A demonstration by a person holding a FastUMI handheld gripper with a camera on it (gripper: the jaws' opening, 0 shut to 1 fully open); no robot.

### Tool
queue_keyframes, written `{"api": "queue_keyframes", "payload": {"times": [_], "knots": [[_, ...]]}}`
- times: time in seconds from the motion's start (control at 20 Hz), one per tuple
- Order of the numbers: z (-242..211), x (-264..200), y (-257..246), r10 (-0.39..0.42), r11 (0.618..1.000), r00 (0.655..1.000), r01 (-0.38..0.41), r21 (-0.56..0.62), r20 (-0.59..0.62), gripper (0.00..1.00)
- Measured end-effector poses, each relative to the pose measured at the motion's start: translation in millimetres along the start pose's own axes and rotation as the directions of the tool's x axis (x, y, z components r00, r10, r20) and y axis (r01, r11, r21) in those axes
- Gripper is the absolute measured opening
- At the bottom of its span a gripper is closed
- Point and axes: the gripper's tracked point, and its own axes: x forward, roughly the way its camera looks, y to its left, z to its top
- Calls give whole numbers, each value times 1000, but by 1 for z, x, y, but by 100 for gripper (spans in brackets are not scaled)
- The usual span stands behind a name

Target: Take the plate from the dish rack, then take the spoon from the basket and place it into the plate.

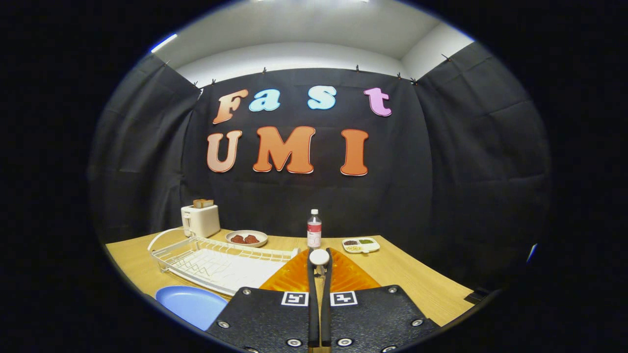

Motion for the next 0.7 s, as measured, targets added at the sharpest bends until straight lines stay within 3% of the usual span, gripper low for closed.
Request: {"api": "queue_keyframes", "payload": {"times": [0.35,0.7], "knots": [[-11,-55,75,104,993,995,-103,55,-12,2],[-38,-69,150,229,966,973,-222,130,-36,2]]}}
